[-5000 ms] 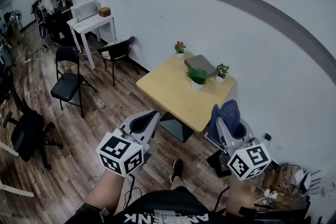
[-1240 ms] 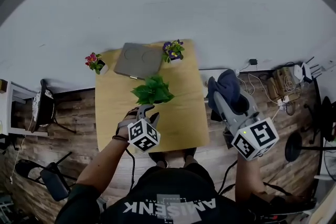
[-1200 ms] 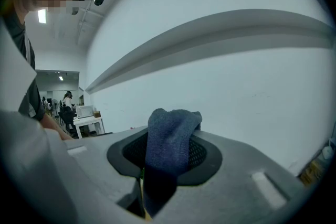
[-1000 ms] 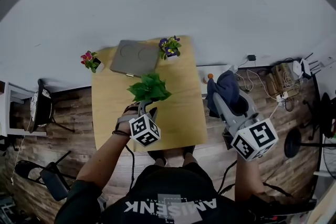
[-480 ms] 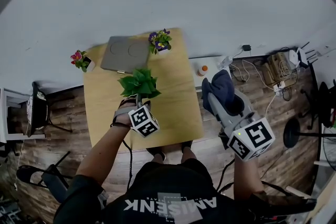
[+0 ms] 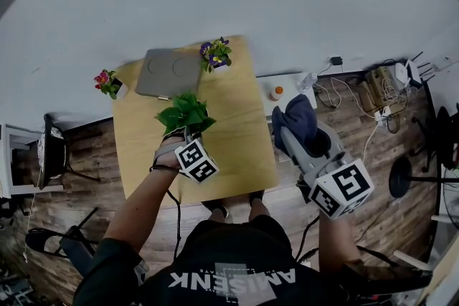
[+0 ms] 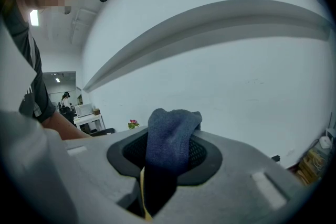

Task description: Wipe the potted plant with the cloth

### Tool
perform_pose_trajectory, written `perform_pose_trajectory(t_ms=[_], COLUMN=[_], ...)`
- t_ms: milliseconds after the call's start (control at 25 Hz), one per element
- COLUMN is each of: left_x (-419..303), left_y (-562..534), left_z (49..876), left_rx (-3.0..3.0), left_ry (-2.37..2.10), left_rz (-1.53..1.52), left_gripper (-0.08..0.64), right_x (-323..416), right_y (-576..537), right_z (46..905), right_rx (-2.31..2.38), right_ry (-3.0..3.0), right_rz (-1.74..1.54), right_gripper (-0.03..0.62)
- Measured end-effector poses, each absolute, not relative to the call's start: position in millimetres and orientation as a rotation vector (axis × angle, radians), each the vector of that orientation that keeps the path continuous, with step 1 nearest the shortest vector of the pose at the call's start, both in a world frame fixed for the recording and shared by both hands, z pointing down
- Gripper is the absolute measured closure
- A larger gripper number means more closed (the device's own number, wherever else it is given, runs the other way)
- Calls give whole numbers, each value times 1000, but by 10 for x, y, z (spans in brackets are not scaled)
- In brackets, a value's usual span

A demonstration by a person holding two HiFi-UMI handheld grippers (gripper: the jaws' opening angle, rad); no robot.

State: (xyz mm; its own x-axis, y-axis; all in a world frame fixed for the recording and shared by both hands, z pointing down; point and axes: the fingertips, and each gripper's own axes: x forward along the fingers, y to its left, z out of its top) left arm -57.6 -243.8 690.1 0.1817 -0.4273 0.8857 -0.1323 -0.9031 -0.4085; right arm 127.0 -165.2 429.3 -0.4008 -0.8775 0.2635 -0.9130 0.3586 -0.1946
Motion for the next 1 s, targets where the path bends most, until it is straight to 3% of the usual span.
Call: perform_pose_trajectory(t_ms=[600, 1000], left_x=[-551, -598], left_y=[-2545, -2451], left_z=[6812, 5982], left_rx=[-2402, -2890], left_ry=[552, 700], left_rz=[-1784, -1563], left_gripper=[547, 546], right_x=[1316, 1212], right_y=[-1572, -1654], right_z=[4330, 4008], right_rx=[1670, 1621], right_ry=[-2483, -2566], right_rz=[484, 405], right_gripper=[468, 468])
